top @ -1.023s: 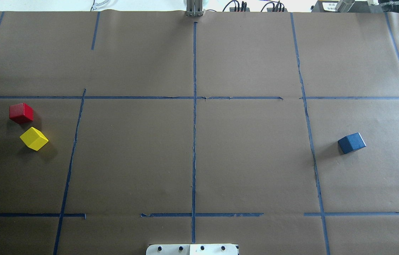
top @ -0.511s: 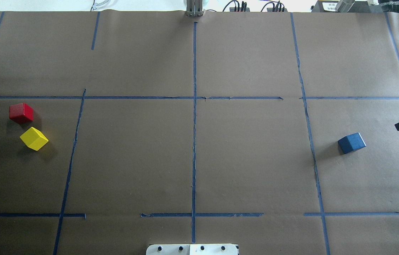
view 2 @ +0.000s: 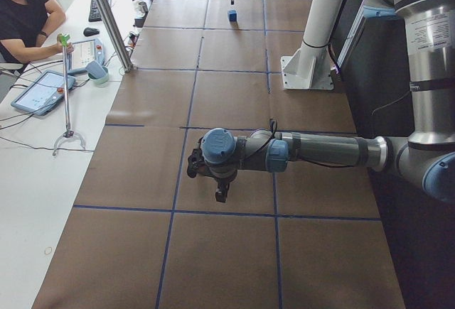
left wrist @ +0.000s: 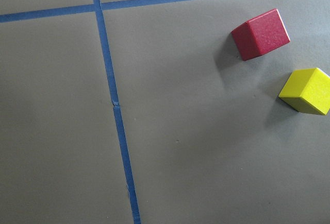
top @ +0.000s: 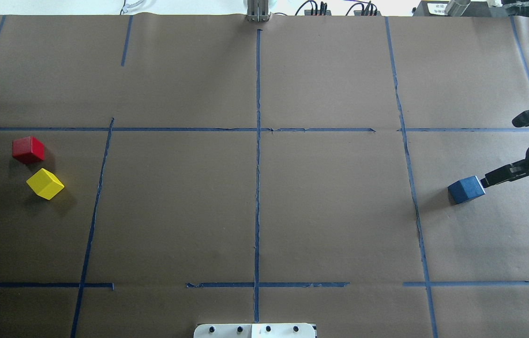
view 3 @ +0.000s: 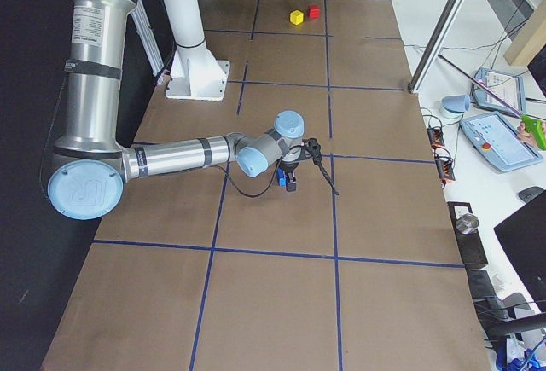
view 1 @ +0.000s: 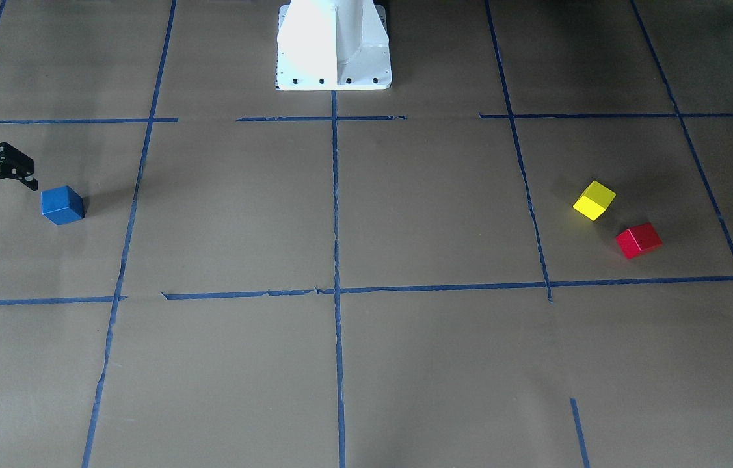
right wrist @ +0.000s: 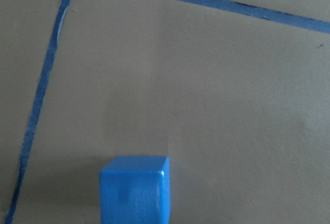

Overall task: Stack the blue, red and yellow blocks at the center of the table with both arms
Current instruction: 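Lower the right gripper onto the blue cube and close it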

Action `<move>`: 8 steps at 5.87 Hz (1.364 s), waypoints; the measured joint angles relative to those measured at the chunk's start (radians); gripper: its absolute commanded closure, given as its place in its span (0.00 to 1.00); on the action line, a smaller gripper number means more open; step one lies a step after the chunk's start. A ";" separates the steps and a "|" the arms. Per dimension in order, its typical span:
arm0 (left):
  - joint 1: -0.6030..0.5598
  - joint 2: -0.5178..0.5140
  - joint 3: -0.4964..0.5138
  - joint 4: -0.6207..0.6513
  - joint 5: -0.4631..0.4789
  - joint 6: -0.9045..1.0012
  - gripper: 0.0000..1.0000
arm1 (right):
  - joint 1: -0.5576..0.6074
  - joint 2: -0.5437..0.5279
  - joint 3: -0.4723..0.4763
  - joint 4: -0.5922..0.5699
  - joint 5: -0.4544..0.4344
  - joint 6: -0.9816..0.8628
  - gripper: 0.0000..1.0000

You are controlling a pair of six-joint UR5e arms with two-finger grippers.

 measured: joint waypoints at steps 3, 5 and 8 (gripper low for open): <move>-0.001 0.002 0.004 0.000 0.000 0.001 0.00 | -0.109 0.042 0.003 0.000 -0.098 0.107 0.03; -0.002 0.002 0.008 0.000 0.000 0.004 0.00 | -0.127 0.037 -0.003 -0.002 -0.107 0.102 0.05; -0.003 0.003 0.006 0.000 0.000 0.006 0.00 | -0.145 0.041 -0.036 -0.004 -0.110 0.068 0.21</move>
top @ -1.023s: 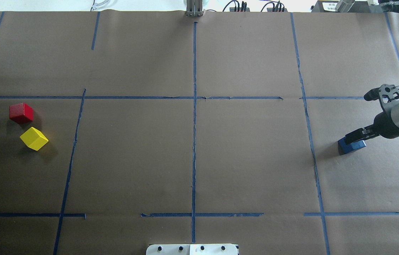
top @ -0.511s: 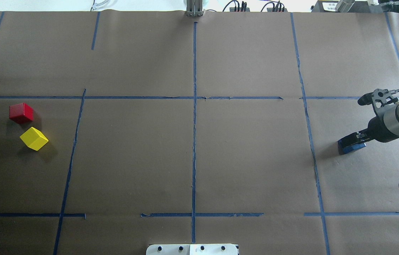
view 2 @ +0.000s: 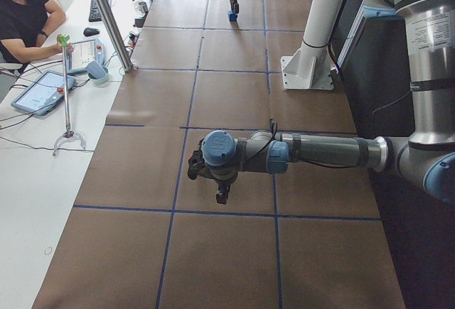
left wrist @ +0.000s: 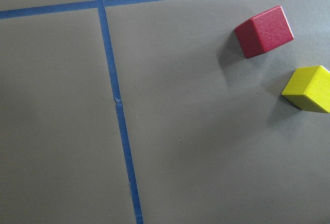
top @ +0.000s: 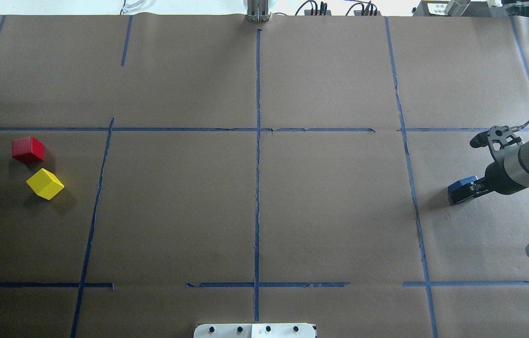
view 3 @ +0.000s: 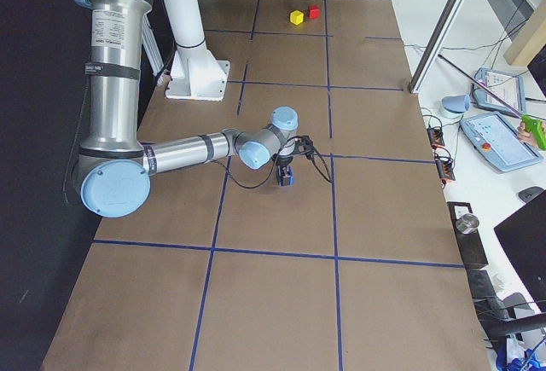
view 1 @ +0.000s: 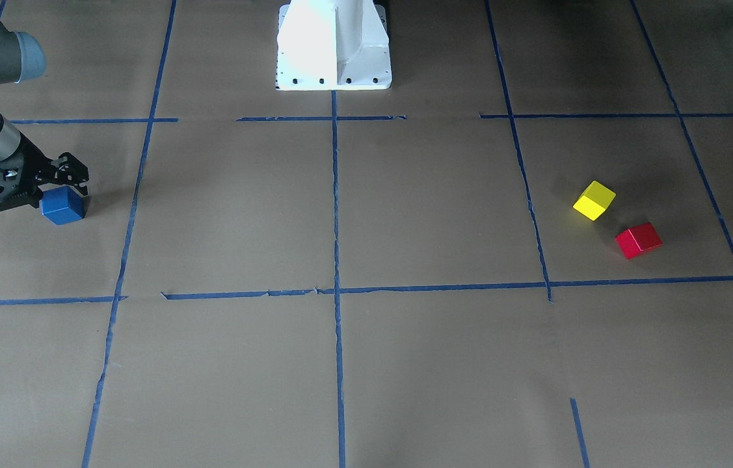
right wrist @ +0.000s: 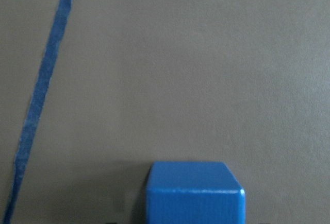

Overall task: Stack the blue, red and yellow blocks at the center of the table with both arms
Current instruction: 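Lower the right gripper onto the blue cube and close it, then carry the blue cube with the right gripper to the table center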

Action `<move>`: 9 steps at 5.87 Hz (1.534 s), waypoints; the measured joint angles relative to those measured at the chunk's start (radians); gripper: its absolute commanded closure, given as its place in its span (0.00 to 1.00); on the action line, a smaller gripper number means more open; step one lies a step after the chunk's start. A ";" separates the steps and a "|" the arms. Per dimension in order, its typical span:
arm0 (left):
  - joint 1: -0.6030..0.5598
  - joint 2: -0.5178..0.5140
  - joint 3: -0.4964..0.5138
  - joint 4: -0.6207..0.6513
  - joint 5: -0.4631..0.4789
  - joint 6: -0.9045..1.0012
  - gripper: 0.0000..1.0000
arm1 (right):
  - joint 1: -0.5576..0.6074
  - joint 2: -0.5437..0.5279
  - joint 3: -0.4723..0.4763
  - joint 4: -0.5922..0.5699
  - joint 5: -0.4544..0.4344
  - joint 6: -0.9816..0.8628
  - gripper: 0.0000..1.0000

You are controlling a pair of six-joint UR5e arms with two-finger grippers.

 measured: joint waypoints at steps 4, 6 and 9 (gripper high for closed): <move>-0.003 0.011 -0.013 -0.001 0.000 0.000 0.00 | 0.014 0.023 -0.003 0.000 0.006 -0.007 0.97; -0.007 0.012 -0.021 -0.001 0.000 -0.002 0.00 | 0.018 0.182 0.018 -0.065 0.021 0.078 0.98; -0.004 0.008 -0.012 -0.007 0.001 -0.005 0.00 | -0.176 0.538 -0.005 -0.217 -0.062 0.512 1.00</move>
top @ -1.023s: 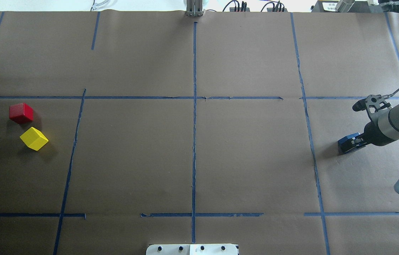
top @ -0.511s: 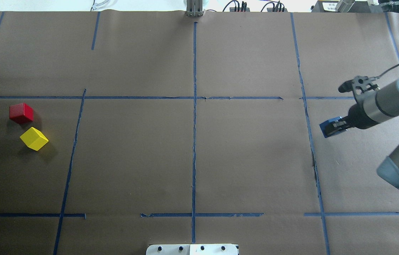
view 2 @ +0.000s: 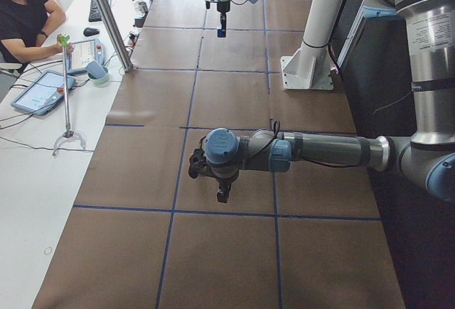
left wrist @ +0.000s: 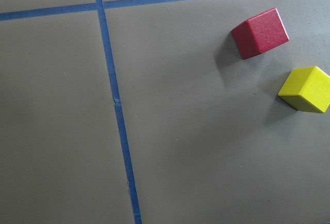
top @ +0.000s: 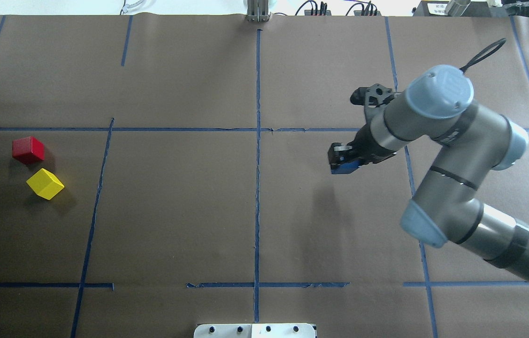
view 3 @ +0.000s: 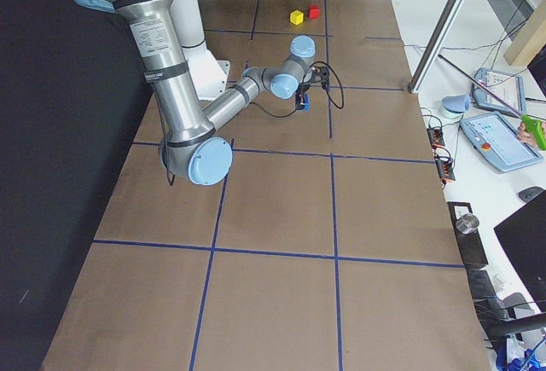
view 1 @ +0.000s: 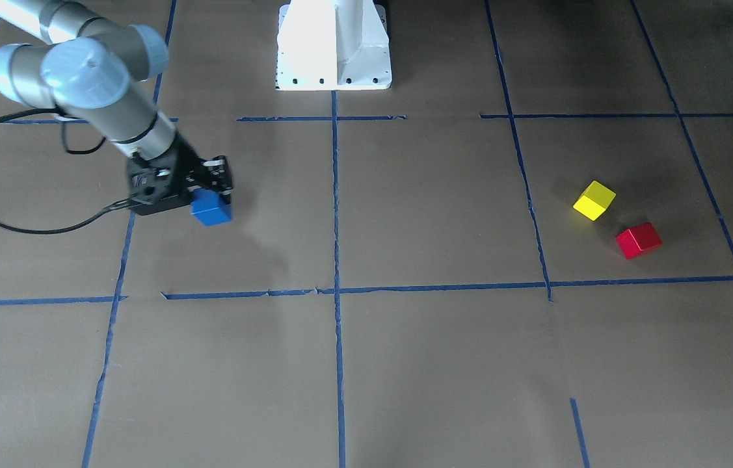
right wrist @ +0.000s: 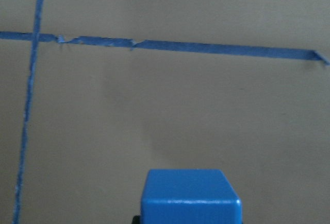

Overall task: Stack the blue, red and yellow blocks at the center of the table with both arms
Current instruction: 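Carry the blue cube with the right gripper to the table center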

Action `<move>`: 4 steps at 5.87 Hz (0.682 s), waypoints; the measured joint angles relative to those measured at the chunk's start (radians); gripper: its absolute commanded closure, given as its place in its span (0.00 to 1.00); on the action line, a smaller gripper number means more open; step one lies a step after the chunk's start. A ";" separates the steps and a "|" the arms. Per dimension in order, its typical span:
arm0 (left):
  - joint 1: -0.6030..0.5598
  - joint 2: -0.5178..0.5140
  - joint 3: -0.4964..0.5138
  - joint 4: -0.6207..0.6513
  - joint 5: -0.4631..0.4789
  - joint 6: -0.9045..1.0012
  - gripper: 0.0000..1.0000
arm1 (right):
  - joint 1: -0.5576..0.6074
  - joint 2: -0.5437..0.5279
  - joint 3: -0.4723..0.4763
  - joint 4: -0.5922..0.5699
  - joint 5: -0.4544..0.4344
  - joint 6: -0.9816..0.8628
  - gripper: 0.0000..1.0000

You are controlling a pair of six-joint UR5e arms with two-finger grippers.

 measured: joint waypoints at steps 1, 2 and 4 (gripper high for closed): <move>0.000 0.002 0.005 -0.024 0.000 0.004 0.00 | -0.066 0.124 -0.080 -0.027 -0.064 0.143 1.00; 0.000 0.003 0.005 -0.048 -0.001 0.003 0.00 | -0.106 0.243 -0.201 -0.038 -0.106 0.219 1.00; 0.000 0.003 -0.005 -0.059 -0.001 0.000 0.00 | -0.131 0.367 -0.362 -0.044 -0.143 0.248 0.99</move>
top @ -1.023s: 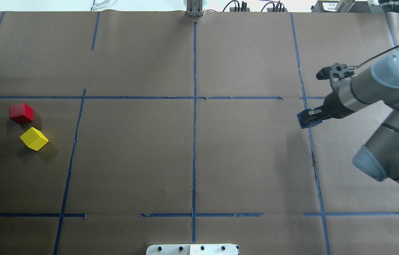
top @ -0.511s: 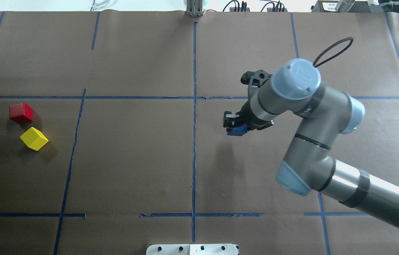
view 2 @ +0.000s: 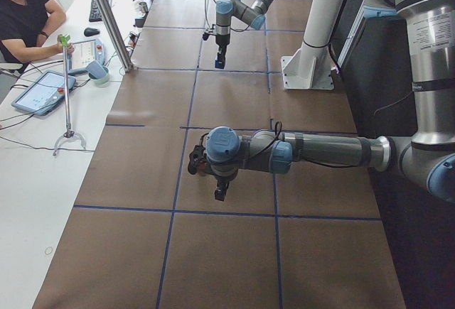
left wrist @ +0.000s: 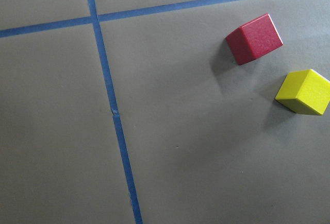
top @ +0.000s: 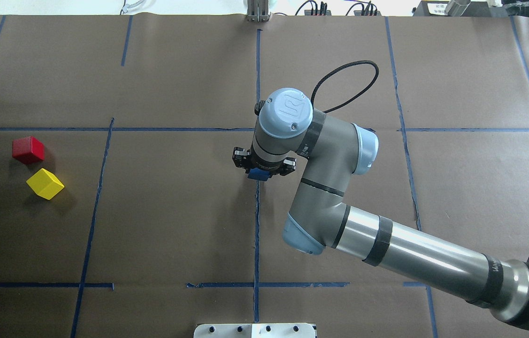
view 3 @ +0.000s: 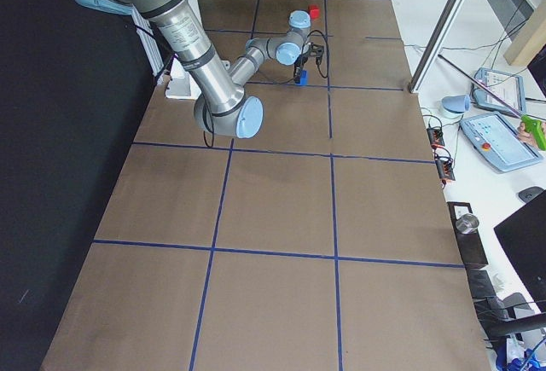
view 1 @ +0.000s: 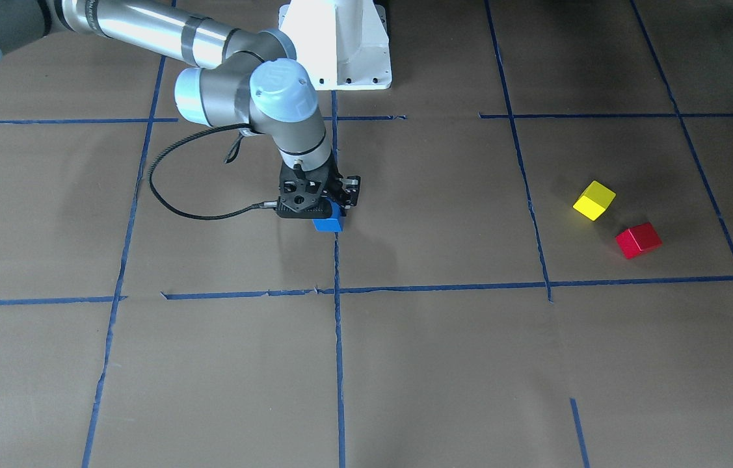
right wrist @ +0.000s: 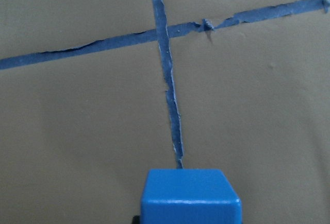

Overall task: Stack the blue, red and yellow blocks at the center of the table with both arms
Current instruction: 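Carry the blue cube with the right gripper to the table center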

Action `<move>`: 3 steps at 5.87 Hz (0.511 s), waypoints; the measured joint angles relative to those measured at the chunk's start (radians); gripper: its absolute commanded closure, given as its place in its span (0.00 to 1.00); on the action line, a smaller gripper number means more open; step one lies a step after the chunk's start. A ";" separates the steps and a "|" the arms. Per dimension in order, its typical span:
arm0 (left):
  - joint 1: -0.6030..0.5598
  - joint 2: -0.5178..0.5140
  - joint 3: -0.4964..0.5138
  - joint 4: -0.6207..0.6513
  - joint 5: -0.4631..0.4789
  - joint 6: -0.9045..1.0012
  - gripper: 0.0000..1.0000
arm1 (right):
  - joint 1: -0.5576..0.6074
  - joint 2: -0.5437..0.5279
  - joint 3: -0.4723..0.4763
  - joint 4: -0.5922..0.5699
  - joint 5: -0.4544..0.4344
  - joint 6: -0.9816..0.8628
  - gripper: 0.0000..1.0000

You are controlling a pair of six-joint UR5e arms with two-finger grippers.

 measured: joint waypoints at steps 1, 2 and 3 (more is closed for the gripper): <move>0.000 0.000 -0.001 0.000 -0.001 -0.001 0.00 | -0.004 0.022 -0.034 -0.007 -0.002 -0.003 0.84; 0.000 0.000 -0.002 -0.001 -0.001 -0.002 0.00 | -0.010 0.027 -0.045 -0.016 -0.002 -0.016 0.80; 0.000 0.000 -0.002 0.000 -0.001 -0.002 0.00 | -0.013 0.030 -0.046 -0.034 -0.002 -0.040 0.29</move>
